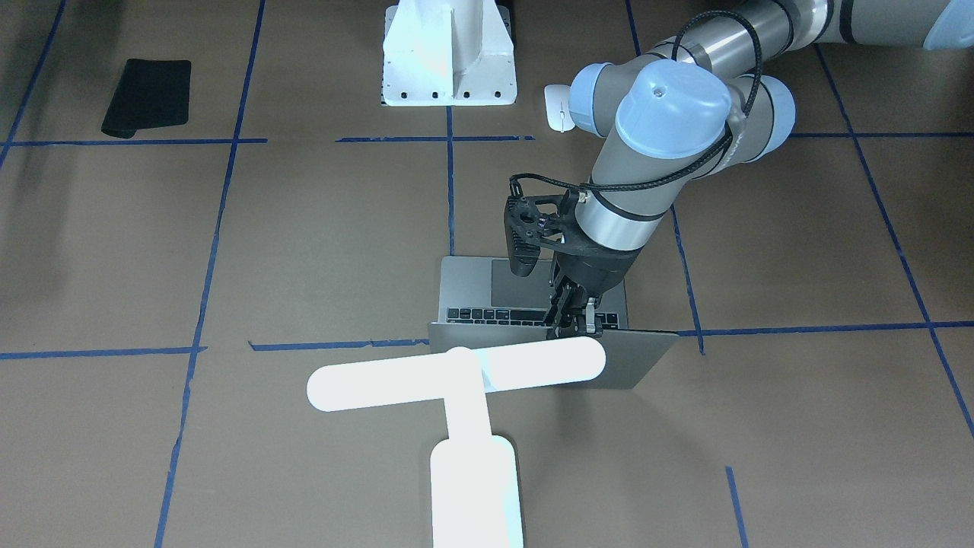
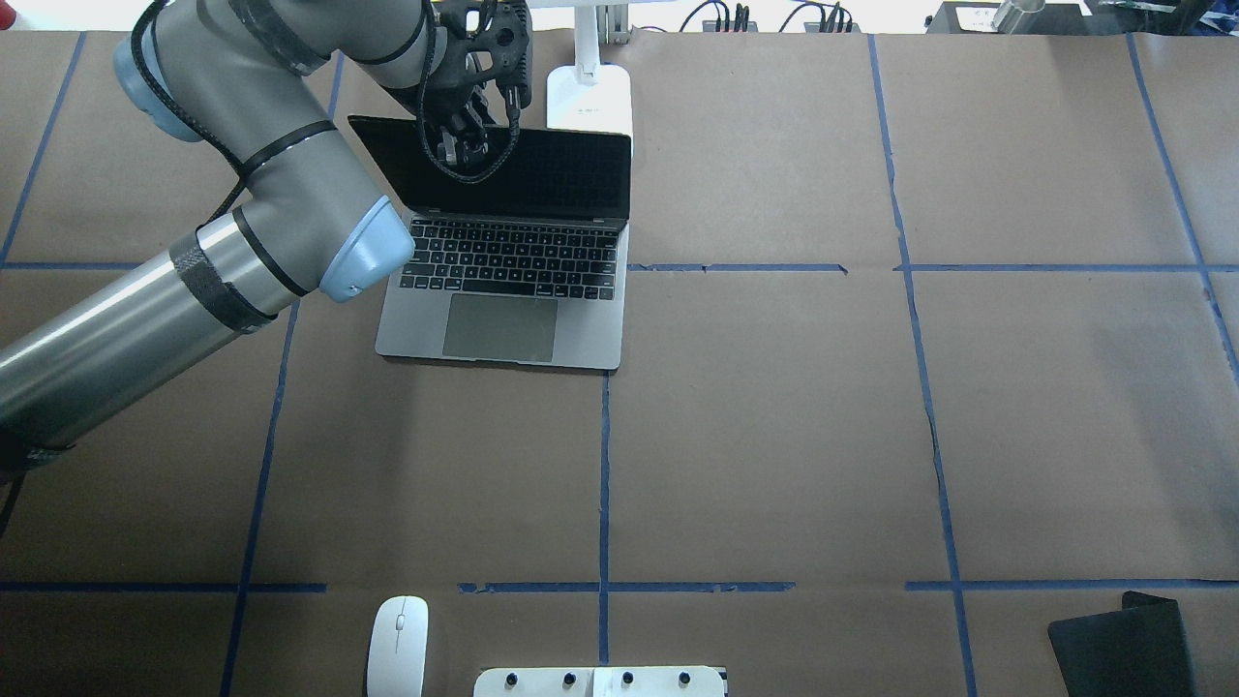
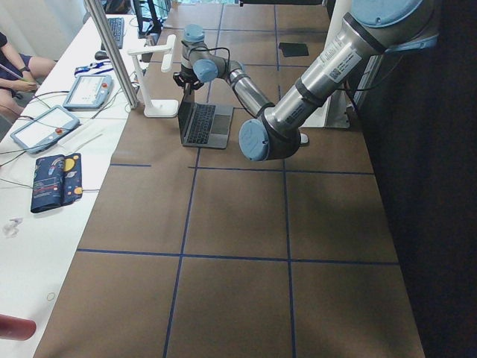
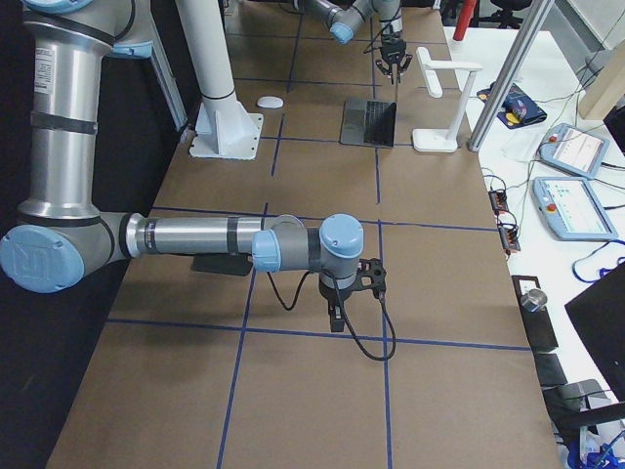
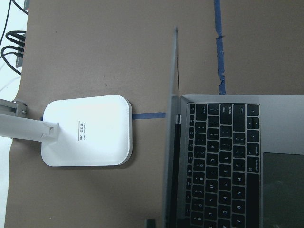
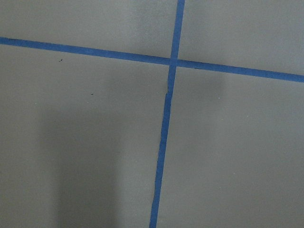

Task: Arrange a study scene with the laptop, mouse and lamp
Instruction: 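Lower the laptop beside the lamp base and open the left gripper, then withdraw the left gripper away from the laptop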

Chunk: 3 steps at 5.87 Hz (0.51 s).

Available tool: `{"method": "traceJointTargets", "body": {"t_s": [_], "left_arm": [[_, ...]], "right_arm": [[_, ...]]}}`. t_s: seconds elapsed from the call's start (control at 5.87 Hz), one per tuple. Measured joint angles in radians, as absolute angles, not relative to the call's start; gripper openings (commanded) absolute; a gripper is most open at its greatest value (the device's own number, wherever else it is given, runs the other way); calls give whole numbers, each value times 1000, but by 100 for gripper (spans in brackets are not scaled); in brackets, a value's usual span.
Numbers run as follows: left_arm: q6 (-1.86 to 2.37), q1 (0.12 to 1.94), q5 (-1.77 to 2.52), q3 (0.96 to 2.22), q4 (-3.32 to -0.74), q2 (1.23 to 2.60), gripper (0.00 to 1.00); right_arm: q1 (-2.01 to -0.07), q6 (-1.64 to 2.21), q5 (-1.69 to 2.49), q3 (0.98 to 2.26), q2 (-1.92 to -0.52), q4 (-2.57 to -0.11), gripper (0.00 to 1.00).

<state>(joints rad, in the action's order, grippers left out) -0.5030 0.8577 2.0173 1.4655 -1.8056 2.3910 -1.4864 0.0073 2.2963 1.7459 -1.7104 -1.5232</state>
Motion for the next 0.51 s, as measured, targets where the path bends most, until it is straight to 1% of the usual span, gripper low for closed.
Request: {"method": "traceJointTargets", "body": {"t_s": [0.34,0.51], "left_arm": [[-502,906,2050,1519,-1781,2365,85],[-503,947,2088,1556,-1759,2332,89]], "right_arm": [[-1486,8,2296,1748,-1710,-1522,100],[-1486,8,2296,1752,-1710,-1521,100]]}}
